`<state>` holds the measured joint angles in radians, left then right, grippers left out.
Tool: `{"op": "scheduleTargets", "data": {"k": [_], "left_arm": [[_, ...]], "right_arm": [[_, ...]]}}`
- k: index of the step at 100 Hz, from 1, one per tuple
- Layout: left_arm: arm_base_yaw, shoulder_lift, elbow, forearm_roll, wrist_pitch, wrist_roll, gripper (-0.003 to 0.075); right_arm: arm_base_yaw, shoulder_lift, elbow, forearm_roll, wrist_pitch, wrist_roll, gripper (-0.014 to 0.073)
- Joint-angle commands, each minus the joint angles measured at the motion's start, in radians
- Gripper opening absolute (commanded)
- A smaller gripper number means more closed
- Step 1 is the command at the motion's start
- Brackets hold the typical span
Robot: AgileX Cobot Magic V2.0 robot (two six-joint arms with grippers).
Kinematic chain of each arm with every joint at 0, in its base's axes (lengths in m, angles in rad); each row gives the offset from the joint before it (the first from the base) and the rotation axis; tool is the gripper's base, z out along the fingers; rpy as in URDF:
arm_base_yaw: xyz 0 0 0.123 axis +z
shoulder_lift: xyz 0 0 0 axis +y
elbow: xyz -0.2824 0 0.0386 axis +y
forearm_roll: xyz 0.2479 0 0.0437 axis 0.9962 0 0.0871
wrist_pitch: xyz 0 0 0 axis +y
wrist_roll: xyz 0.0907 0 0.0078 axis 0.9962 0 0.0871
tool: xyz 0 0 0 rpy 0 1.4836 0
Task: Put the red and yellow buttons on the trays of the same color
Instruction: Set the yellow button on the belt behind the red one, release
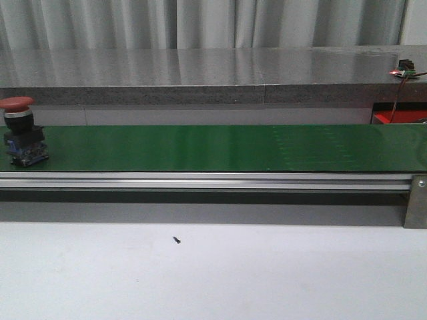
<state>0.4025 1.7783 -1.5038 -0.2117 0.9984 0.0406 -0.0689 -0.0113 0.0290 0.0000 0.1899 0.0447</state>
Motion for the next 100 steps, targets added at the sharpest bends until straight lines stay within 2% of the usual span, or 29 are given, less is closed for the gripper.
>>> {"op": "scheduleTargets", "data": {"k": [1,9,21,31,58,88,95,100], "left_arm": [[-0.006,-0.044,-0.035,-0.024,-0.028,0.003,0.0227],[-0.006,-0.044,-0.035,-0.024,-0.023,0.005,0.0307],[-0.006,-0.044,-0.035,-0.024,-0.023,0.007,0.0471],[-0.006,-0.044,-0.035,-0.024,-0.023,0.007,0.0535],[-0.006,-0.065,-0.035,-0.031,-0.021,0.023,0.0537],[-0.006,-0.176,-0.035,-0.031,-0.027,0.051,0.0535],[-0.008,-0.214,-0.035,-0.031,-0.017,0.06,0.0517],[-0.01,-0.244,-0.029,-0.036,-0.013,0.087,0.0477]], "right_arm": [[-0.006,-0.016,-0.018,0.0,-0.08,-0.007,-0.0123],[-0.006,-0.016,-0.018,0.0,-0.08,-0.007,-0.0123],[-0.006,-0.016,-0.018,0.0,-0.08,-0.007,-0.0123],[-0.006,-0.016,-0.018,0.0,-0.08,-0.007,-0.0123],[-0.006,-0.016,-0.018,0.0,-0.081,-0.007,-0.0123],[-0.006,-0.016,-0.018,0.0,-0.081,-0.007,-0.0123],[-0.006,-0.016,-0.018,0.0,-0.082,-0.007,-0.0123],[-0.006,-0.016,-0.018,0.0,-0.082,-0.007,-0.0123]]}}
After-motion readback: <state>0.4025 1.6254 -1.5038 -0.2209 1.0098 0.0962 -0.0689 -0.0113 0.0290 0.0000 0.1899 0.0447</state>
